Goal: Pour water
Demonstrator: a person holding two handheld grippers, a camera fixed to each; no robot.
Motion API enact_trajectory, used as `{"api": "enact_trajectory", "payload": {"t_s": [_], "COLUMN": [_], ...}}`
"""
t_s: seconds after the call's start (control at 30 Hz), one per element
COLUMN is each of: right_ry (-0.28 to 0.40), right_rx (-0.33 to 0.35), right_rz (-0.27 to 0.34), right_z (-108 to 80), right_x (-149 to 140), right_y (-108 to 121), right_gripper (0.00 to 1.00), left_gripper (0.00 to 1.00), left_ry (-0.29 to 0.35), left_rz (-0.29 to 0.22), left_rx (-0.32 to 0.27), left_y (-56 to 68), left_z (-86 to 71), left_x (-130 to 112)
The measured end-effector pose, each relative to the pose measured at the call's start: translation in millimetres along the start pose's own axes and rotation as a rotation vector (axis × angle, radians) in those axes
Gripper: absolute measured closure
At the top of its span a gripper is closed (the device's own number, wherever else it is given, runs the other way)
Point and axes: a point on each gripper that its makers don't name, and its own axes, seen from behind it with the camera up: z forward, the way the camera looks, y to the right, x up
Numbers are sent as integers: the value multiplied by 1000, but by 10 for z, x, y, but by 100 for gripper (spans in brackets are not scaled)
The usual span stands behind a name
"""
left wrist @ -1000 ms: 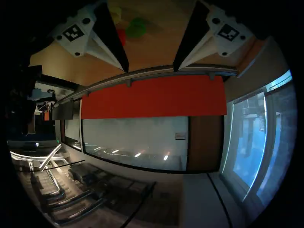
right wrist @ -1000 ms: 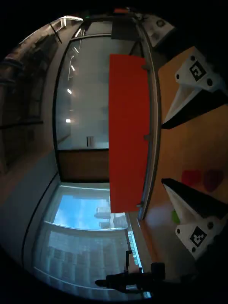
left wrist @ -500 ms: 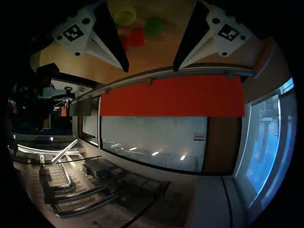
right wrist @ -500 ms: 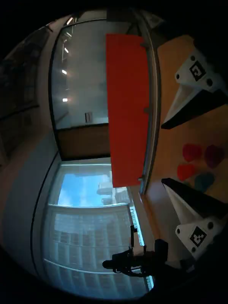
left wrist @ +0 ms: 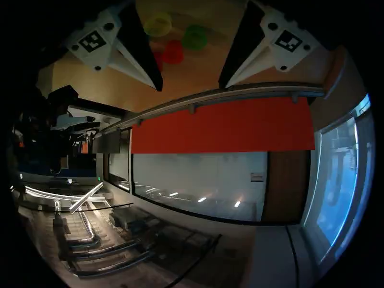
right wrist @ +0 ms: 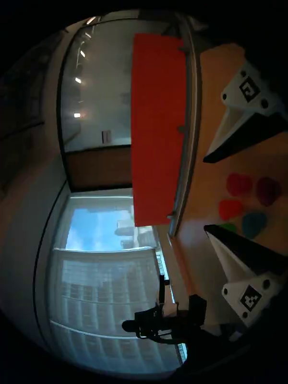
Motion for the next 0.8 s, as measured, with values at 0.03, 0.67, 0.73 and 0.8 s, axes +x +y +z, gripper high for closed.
{"api": "enact_trajectory", "payload": {"t_s": [0.03,0.67,0.73,0.8], "right_ry": [-8,-109,-112,-114], "right_rx": [8,98,102,105], "right_rz": [-3,-68,-72,-76], "right_z": [12,84,88,92], "right_x": [-17,-219,-224,-229], "right_y": [-16,-159,-165,-170], "right_gripper": [1,1,1,1], "left_gripper": [14,14,14,14], "left_ry": [-6,-134,-138,-137], "left_rz": [1,44,50,57], "left_rx": [-1,-73,-80,-84], "left_y": [-6,103,119,129], "left_z": [6,42,40,40], "left_x": [-20,-335,-344,-347]}}
